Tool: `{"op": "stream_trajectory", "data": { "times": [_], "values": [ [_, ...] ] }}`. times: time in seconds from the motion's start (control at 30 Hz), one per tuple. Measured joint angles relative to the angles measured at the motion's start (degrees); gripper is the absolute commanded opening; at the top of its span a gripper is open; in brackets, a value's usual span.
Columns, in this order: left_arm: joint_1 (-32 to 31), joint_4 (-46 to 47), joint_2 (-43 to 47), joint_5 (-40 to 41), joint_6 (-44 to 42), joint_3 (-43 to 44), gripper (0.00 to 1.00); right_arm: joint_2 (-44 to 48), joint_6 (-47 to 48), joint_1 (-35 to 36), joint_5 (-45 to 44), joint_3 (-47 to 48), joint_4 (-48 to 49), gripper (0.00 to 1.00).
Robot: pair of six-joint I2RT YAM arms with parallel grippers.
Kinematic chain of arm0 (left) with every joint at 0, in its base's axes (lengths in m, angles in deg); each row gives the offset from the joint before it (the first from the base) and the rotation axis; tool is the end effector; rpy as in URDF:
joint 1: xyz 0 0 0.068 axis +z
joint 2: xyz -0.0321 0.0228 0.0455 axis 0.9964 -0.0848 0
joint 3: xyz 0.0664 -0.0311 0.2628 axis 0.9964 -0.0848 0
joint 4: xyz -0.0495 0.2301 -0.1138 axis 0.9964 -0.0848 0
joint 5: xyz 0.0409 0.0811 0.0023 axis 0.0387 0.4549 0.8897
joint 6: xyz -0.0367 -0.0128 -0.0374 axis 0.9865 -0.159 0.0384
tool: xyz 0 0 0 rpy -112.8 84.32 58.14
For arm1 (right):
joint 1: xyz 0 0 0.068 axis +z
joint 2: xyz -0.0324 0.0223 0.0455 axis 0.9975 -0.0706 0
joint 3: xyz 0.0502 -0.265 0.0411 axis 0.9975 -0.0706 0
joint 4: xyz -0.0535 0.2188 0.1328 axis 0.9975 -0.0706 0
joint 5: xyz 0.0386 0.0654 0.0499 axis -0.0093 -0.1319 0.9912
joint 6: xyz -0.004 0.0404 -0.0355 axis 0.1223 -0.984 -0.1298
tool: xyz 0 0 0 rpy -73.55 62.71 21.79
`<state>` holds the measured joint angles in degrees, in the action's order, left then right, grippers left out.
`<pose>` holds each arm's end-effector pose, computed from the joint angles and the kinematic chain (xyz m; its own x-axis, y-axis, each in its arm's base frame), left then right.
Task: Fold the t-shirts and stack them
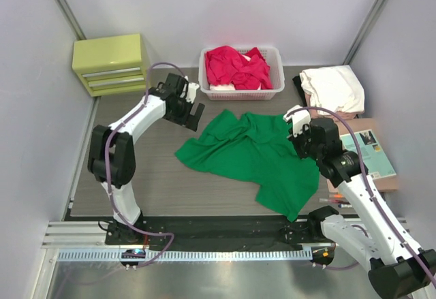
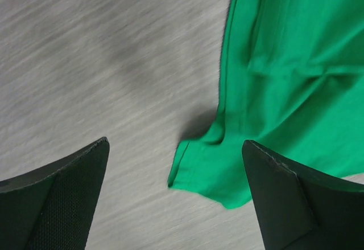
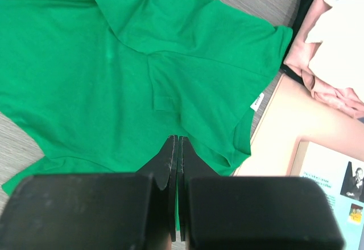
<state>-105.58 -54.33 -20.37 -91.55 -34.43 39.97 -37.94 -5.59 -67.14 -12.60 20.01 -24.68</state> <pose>0.3635 -0.1396 0.2406 -0.8114 0.3415 -0.4744 0.4263 0.9010 -0.0806 0.1652 0.0553 0.3037 -0.4132 -0.4893 -0.7680 -0.4636 0.8389 -0.2851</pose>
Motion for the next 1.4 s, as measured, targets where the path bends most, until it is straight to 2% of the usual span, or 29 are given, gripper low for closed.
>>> {"op": "stream_trajectory", "data": {
  "times": [0.27,0.5,0.67,0.8,1.03,1.1,1.2,1.3,1.4],
  "values": [
    [0.0,1.3,-13.6,-6.1,2.4,11.7,1.00,0.2,-0.2,-1.4,0.0,-1.1,0.3,0.01],
    [0.0,3.0,-22.6,-11.0,6.2,18.1,1.00,0.8,-0.1,-1.7,-0.3,-4.5,0.8,0.01],
    [0.0,3.1,-27.8,-16.1,8.2,28.2,1.00,0.8,0.0,-1.7,-0.9,-6.6,0.7,0.01],
    [-0.1,2.1,-32.1,-23.4,9.7,36.3,1.00,0.6,0.1,-1.7,-1.4,-7.0,0.9,0.01],
    [-0.1,1.2,-33.9,-31.9,11.3,37.2,0.97,0.2,0.1,-1.9,-1.7,-7.0,1.4,0.01],
    [-0.1,1.2,-34.4,-33.4,12.3,37.1,0.91,0.2,0.1,-2.1,-1.9,-7.0,1.6,0.01],
    [-0.5,1.4,-34.8,-34.5,13.6,36.0,0.90,0.2,0.1,-2.1,-2.2,-7.0,1.8,0.01],
    [-0.9,2.7,-34.6,-34.3,15.0,33.6,0.97,0.3,0.1,-2.2,-2.2,-7.0,1.9,0.01],
    [-1.1,5.6,-32.7,-33.5,16.9,30.0,0.96,0.7,0.1,-2.4,-2.2,-7.0,2.1,0.01]
  ]
}}
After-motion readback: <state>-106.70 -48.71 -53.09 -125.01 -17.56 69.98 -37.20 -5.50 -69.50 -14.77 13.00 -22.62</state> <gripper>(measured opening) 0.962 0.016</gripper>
